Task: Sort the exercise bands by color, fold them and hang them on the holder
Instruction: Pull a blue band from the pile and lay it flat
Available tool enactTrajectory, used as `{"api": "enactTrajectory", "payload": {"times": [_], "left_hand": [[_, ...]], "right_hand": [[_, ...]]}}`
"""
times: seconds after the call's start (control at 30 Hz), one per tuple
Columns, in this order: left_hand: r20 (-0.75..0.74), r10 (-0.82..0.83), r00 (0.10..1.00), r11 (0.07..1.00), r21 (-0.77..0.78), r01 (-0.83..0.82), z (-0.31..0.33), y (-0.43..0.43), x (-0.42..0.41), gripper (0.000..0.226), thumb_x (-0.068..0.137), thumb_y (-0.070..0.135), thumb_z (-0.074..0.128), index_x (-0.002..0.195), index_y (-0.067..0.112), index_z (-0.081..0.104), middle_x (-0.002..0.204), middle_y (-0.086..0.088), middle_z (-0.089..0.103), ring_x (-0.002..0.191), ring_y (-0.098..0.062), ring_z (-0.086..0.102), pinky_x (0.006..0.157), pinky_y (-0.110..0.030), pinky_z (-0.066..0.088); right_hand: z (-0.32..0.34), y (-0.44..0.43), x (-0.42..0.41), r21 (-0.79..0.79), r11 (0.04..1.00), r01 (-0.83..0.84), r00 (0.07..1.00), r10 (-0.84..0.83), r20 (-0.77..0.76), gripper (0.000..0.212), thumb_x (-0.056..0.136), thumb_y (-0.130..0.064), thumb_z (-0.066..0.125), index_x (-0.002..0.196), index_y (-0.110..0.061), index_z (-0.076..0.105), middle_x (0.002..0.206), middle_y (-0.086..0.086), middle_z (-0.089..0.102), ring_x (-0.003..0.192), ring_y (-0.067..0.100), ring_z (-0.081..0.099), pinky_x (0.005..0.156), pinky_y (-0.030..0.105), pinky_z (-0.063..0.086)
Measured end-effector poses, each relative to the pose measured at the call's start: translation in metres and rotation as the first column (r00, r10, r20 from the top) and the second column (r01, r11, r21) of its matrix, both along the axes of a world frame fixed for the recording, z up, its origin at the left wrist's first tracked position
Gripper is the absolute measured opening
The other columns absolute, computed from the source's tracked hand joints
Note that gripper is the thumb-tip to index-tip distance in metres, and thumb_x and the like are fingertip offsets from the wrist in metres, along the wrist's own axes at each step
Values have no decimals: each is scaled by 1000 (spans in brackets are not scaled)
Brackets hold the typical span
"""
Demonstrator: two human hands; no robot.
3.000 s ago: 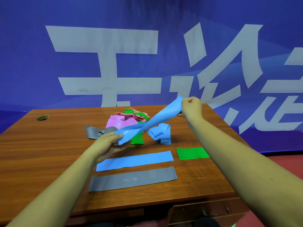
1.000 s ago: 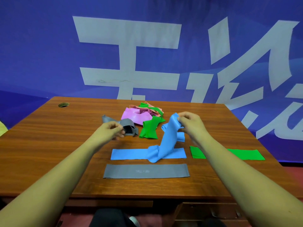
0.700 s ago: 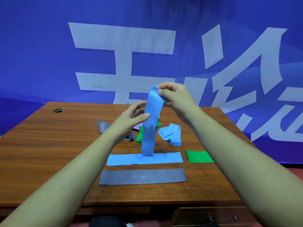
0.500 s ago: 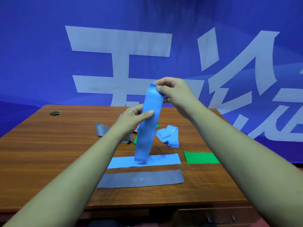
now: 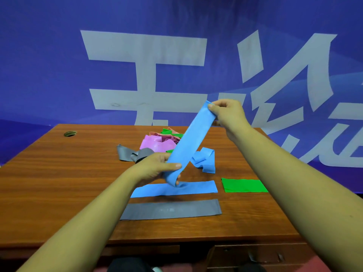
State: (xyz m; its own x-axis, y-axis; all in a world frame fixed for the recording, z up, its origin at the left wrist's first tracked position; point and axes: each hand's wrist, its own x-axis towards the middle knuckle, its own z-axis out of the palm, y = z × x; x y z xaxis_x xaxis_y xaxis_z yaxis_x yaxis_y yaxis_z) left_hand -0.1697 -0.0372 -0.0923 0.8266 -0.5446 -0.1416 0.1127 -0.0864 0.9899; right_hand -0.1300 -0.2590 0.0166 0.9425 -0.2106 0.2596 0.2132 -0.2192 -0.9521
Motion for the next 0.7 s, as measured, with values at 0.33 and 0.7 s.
{"api": "enactTrajectory", "payload": {"times": [0.33, 0.7], "left_hand": [[-184, 257, 949, 965, 96, -242, -68, 72, -9, 17, 92, 9, 62, 109, 8, 67, 91, -18, 68, 68, -20, 69, 56, -19, 54], [60, 644, 763, 722, 282, -631, -96, 96, 3, 8, 91, 7, 62, 87, 8, 56, 68, -10, 57, 54, -17, 56, 52, -27, 44]], "right_hand": [[-97, -36, 8, 40, 971, 236, 947, -221, -232, 20, 96, -9, 56, 77, -11, 59, 93, 19, 64, 74, 26, 64, 51, 27, 55], [-180, -34, -11, 43, 971, 234, 879, -192, -435, 15, 89, -8, 66, 76, -9, 59, 87, 14, 63, 72, 23, 62, 50, 25, 57]]}}
